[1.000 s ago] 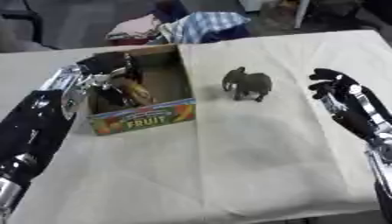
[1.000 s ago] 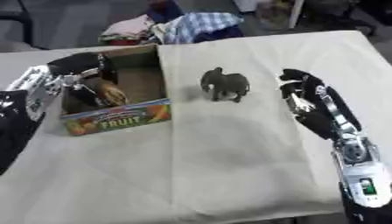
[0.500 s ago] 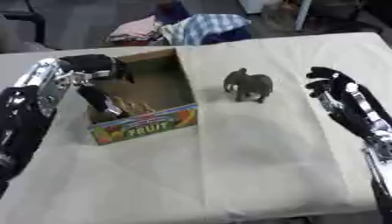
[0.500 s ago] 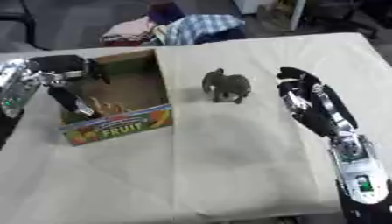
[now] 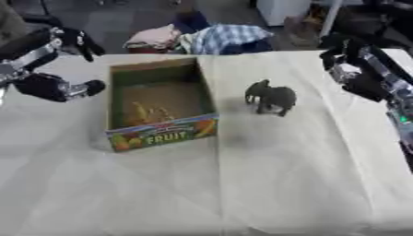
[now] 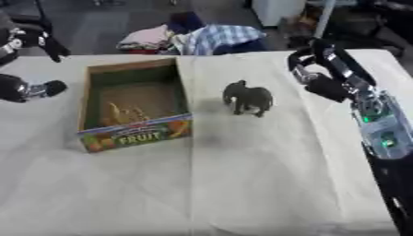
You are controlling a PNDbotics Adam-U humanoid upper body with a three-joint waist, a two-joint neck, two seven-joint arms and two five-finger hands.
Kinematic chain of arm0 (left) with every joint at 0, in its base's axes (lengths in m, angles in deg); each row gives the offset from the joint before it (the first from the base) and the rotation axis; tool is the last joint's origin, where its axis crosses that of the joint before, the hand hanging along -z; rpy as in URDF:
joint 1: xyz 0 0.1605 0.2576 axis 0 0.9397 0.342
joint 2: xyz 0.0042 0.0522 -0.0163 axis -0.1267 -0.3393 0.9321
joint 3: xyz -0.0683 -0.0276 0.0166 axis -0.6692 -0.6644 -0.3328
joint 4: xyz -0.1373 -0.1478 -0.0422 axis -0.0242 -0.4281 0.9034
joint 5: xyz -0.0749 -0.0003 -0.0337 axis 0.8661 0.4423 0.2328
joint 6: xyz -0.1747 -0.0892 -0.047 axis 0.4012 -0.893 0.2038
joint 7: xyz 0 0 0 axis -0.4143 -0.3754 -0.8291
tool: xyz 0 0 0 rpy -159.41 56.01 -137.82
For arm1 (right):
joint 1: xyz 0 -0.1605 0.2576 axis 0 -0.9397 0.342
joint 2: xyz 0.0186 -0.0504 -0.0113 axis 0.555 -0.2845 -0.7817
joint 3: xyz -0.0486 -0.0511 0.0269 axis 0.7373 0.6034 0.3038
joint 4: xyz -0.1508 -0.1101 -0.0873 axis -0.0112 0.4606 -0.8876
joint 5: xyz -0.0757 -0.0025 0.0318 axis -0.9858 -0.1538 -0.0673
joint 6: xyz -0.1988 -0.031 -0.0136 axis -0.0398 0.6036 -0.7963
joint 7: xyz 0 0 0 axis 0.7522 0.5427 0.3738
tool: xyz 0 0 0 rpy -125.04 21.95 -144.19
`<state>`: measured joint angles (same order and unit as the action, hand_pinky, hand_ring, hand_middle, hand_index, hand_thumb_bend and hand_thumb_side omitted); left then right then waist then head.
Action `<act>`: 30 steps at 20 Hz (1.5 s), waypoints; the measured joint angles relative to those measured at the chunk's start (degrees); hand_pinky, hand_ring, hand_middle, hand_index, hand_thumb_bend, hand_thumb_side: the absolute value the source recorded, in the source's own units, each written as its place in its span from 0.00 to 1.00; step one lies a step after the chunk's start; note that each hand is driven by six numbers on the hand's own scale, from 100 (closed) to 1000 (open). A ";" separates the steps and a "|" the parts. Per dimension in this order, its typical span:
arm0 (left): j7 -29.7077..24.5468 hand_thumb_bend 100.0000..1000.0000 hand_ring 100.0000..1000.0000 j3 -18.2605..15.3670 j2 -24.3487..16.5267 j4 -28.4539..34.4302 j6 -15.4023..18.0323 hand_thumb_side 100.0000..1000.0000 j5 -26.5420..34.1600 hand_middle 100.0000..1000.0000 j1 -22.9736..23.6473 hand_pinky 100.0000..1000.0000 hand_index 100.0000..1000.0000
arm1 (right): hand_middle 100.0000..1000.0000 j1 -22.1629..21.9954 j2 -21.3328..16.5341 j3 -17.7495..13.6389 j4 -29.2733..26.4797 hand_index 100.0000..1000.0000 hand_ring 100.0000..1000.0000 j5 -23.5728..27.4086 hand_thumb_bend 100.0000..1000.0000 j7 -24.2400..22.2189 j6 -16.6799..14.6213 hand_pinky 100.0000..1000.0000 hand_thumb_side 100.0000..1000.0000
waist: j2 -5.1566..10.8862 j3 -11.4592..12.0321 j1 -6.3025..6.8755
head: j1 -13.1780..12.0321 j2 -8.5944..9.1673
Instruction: Pick up objects on the table and place them in the box.
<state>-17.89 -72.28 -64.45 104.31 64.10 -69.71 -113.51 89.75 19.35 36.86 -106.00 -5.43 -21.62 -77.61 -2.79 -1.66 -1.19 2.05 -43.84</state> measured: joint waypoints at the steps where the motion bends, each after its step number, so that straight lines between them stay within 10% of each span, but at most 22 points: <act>1: 1.20 0.29 0.57 -0.74 0.69 1.93 -1.36 0.63 1.95 0.60 2.33 0.84 0.74 | 0.85 1.65 -0.62 0.90 2.29 0.93 0.83 -0.31 0.00 -0.82 -0.67 0.72 0.67 | 0.00 0.29 -0.09 | 0.18 0.00; 15: 9.78 0.18 0.52 -7.22 9.93 12.95 -10.37 0.74 13.27 0.56 17.99 0.86 0.71 | 0.90 14.37 3.52 2.27 32.77 0.96 0.92 -25.93 0.00 -3.48 -8.09 0.85 0.74 | 0.75 3.76 -0.10 | 1.78 0.00; 25: 9.66 0.17 0.52 -8.00 12.34 12.95 -11.96 0.77 13.73 0.56 19.72 0.86 0.71 | 0.86 15.66 7.80 0.25 39.23 0.93 0.88 -39.32 0.02 0.94 -9.33 0.80 0.75 | 0.76 4.13 -0.13 | 2.14 0.00; 30: 9.27 0.16 0.52 -8.01 12.76 12.92 -12.15 0.79 13.73 0.55 20.24 0.87 0.71 | 0.62 15.70 8.45 0.16 39.45 0.76 0.73 -41.94 0.03 3.62 -10.35 0.70 0.64 | 0.73 4.43 -0.21 | 2.14 0.00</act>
<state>-8.62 -80.29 -51.69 117.23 51.95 -55.97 -93.28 105.45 27.81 37.02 -66.55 -47.37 -18.00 -87.96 -2.06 2.77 -1.40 4.20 -43.84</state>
